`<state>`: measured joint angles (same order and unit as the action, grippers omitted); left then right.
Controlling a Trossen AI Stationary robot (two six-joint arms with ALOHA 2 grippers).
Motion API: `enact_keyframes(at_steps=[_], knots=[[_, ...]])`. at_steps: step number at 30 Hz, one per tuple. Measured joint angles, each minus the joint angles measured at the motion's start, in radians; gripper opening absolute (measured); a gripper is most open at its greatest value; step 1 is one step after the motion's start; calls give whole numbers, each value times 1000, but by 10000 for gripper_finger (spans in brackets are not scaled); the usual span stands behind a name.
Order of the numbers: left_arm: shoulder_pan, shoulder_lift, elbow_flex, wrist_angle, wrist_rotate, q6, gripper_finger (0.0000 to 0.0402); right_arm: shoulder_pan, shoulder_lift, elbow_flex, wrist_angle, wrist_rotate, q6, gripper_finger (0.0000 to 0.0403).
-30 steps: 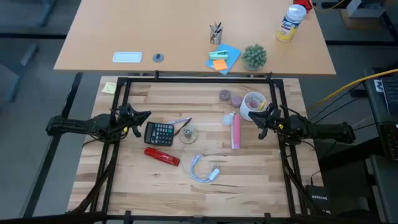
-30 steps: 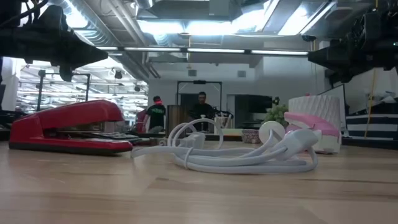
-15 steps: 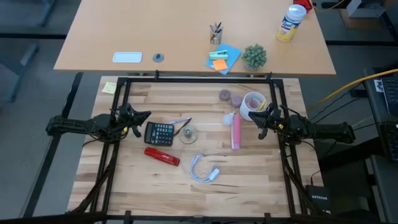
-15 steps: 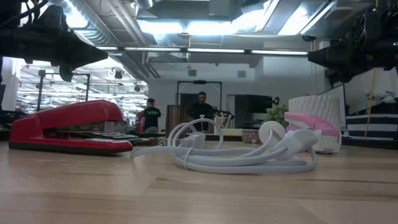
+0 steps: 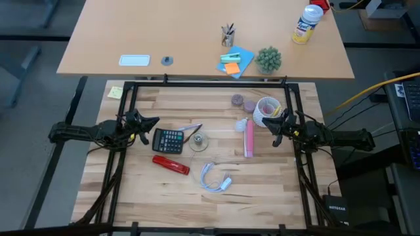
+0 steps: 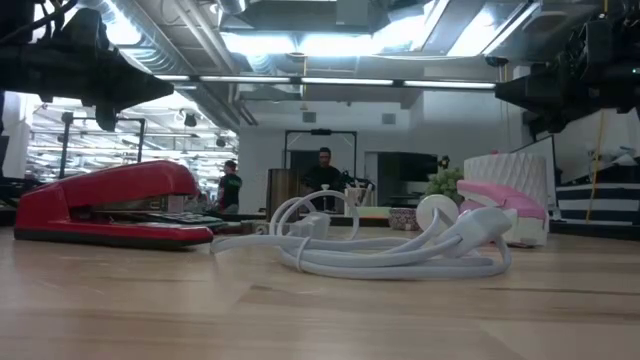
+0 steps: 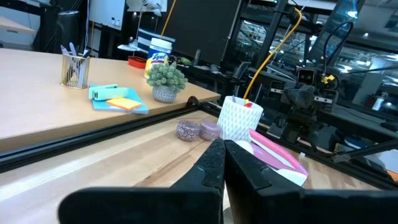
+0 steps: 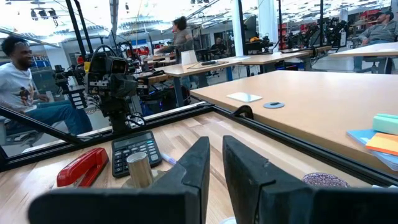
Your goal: Screw lightbulb
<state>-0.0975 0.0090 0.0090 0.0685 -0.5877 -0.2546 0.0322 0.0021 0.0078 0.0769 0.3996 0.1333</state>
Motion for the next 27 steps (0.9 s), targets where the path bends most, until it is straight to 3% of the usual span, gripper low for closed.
enact_keyframes(at_steps=[13, 21, 27], knots=[[0, 0, 0, 1, 0, 0, 0, 0, 0, 0, 0, 0, 0, 51], [0, 0, 0, 0, 0, -174, 0, 0, 0, 0, 0, 0, 0, 51], [2, 0, 0, 31, 1, -218, 0, 0, 0, 0, 13, 5, -32, 51]])
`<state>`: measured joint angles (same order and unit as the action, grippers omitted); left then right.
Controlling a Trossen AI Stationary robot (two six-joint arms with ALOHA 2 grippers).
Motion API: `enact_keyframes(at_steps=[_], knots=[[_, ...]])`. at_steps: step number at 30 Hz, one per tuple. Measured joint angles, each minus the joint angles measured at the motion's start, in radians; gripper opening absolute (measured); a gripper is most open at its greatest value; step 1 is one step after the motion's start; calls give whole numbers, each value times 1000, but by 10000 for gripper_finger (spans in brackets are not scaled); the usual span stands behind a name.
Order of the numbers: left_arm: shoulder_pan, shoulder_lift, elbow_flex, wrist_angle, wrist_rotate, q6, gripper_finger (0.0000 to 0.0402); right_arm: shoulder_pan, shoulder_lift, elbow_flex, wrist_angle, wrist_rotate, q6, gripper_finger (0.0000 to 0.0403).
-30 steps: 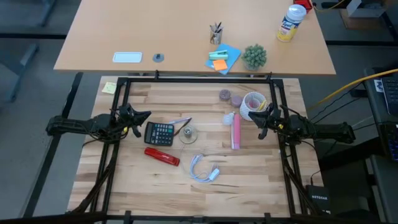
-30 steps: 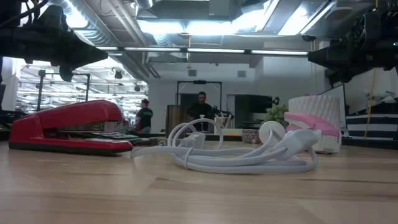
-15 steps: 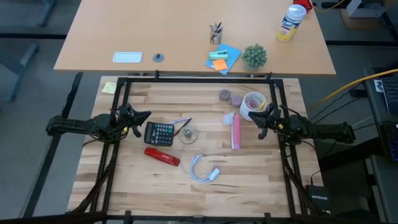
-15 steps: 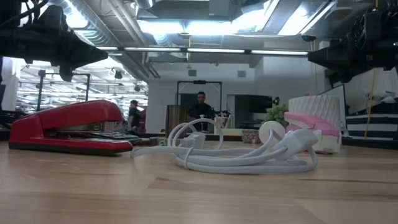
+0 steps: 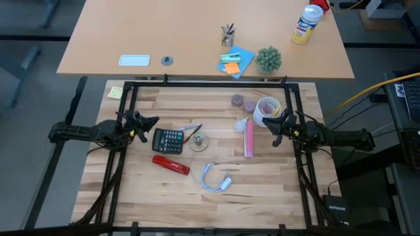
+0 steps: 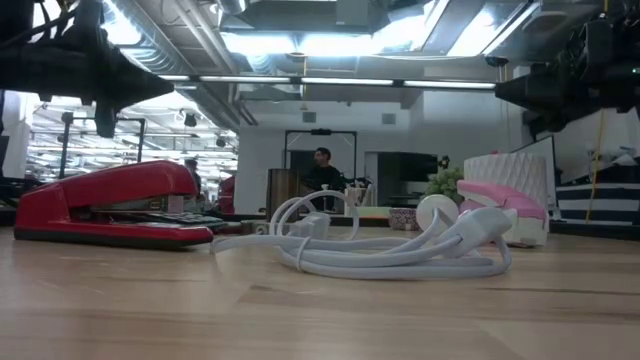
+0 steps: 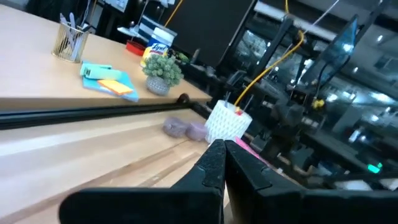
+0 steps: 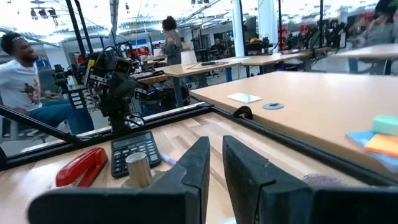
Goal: Screw lightbulb
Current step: Insert the white lightbulb into the golden lamp
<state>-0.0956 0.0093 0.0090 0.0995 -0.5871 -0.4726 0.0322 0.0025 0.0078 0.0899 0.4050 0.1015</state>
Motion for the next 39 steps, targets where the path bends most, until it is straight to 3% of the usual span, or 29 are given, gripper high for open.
enact_keyframes(at_steps=[3, 8, 12, 18, 22, 29, 39], knots=[[0, 3, 0, 75, 18, -51, 0, 0, 0, 0, 6, 12, -36, 51], [-5, 95, 0, 322, 146, -48, 0, 0, 0, 0, 12, 13, -39, 51], [-28, 284, 2, 476, 173, -43, 0, 0, 0, 0, 15, 13, -41, 51], [-67, 653, 103, 550, 201, -39, 0, 0, 0, 0, 17, 13, -55, 51], [-75, 855, 220, 548, 261, 42, 8, 0, 0, 0, 17, 13, -55, 51], [-74, 1103, 414, 483, 246, 199, 62, 0, 0, 0, 19, 13, -55, 51], [-51, 1244, 620, 59, 232, 288, 141, 0, 0, 0, 14, -5, -55, 51]])
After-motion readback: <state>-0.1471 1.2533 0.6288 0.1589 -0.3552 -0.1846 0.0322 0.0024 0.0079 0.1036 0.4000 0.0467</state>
